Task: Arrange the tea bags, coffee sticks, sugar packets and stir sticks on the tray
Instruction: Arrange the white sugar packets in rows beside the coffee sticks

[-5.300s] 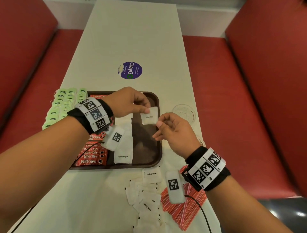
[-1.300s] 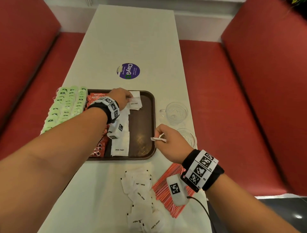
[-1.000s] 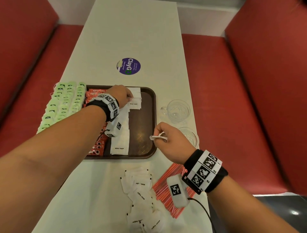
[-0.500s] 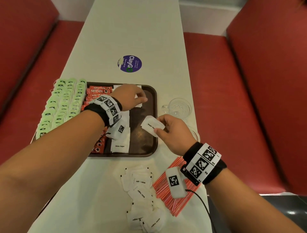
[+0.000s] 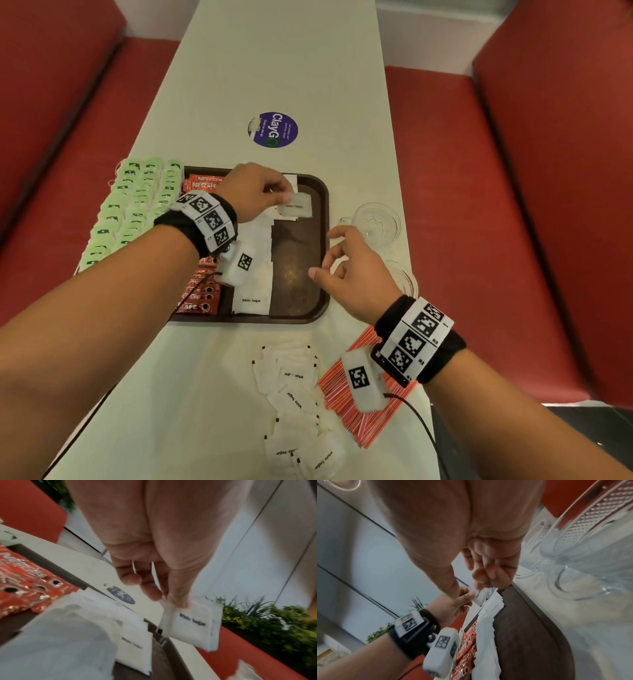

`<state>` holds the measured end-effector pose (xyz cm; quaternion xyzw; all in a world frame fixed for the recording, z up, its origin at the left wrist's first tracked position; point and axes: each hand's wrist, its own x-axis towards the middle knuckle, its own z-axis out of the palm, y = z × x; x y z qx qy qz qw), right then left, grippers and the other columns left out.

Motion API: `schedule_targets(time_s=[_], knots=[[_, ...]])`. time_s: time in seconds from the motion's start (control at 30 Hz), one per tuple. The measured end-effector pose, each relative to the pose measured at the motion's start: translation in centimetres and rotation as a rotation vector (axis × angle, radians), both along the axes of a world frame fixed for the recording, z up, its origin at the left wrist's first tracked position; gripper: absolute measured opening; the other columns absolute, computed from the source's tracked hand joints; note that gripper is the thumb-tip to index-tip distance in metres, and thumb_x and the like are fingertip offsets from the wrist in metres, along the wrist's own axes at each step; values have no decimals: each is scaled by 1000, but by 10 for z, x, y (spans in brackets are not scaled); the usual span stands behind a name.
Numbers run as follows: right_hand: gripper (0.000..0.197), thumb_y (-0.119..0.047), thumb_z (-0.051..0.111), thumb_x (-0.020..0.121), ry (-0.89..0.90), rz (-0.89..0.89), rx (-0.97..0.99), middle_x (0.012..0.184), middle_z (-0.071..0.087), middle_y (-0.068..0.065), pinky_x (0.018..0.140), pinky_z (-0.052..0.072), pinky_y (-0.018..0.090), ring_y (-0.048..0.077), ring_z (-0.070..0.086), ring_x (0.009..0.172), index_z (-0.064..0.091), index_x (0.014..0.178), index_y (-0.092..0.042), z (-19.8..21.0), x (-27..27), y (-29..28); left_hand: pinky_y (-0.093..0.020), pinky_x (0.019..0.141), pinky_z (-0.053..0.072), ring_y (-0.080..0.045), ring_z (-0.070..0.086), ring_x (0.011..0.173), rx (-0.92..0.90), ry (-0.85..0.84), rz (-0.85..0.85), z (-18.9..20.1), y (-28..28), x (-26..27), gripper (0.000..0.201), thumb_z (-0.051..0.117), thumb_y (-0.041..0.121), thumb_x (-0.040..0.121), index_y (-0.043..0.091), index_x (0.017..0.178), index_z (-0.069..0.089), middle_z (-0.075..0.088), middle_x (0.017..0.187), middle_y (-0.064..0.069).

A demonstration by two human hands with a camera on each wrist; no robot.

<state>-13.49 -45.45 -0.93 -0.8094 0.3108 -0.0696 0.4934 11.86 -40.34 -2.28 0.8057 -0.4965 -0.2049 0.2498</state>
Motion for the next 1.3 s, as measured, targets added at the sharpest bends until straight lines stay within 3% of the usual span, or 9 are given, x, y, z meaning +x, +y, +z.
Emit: schedule_targets(time_s=[0.2, 0.43, 0.53, 0.63, 0.73, 0.97, 1.07, 1.17, 1.3], knots=[[22, -27, 77, 85, 144, 358, -40, 85, 68, -8, 60, 38, 11, -6, 53, 61, 64, 103, -21, -11, -12, 6, -27, 80, 40, -14, 56, 89, 87, -150, 73, -22, -29, 19, 14, 65, 35, 94, 26, 102, 72, 64, 93, 8], [27, -33, 74, 87, 256, 503, -157, 89, 69, -11, 63, 35, 6, -7, 52, 68, 66, 110, -23, -19, -17, 16, -32, 83, 50, -16, 60, 92, 329, -237, -29, -36, -41, 20, 16, 69, 33, 92, 25, 104, 75, 71, 105, 4], [29, -33, 74, 86, 273, 510, -155, 90, 69, -9, 69, 42, 11, -2, 55, 72, 65, 111, -21, -21, -19, 19, -38, 90, 53, -20, 63, 100, 387, -305, -7, -37, -39, 20, 19, 69, 36, 91, 26, 106, 75, 71, 109, 4], [29, -35, 74, 86, 327, 538, -187, 93, 68, -8, 81, 51, 27, 9, 62, 87, 64, 110, -20, -23, -22, 22, -39, 92, 52, -21, 63, 104, 405, -340, -17, -36, -36, 18, 22, 67, 36, 92, 27, 111, 73, 70, 114, 4], [32, -36, 73, 87, 389, 585, -215, 95, 67, -6, 78, 51, 29, 14, 61, 87, 63, 112, -20, -27, -24, 28, -39, 94, 48, -23, 60, 109, 356, -391, -7, -27, -31, 10, 27, 66, 37, 92, 28, 118, 67, 67, 117, 3], [35, -37, 72, 87, 454, 619, -288, 106, 65, -2, 83, 51, 31, 16, 59, 94, 62, 116, -19, -32, -26, 42, -39, 91, 48, -17, 58, 102, 109, -316, -30, 13, 25, -50, 20, 63, 40, 92, 30, 109, 67, 66, 106, 9], [37, -39, 72, 86, 480, 625, -325, 110, 64, -2, 86, 52, 33, 18, 59, 98, 63, 117, -21, -34, -27, 48, -30, 84, 45, -7, 56, 92, 157, -225, -90, 16, 64, -85, 10, 64, 40, 91, 35, 99, 68, 65, 96, 17], [38, -40, 72, 85, 500, 628, -368, 109, 63, -1, 83, 50, 32, 19, 59, 97, 63, 116, -20, -37, -27, 54, -33, 87, 44, -4, 52, 92, 198, -237, -134, 6, 101, -115, 4, 67, 41, 89, 38, 91, 67, 62, 92, 22], [36, -41, 74, 82, 529, 627, -411, 106, 63, 0, 79, 50, 32, 20, 58, 93, 64, 110, -20, -43, -28, 66, -32, 88, 46, -7, 53, 96, 303, -255, -181, -20, 134, -142, 15, 67, 43, 89, 34, 100, 71, 65, 100, 17]])
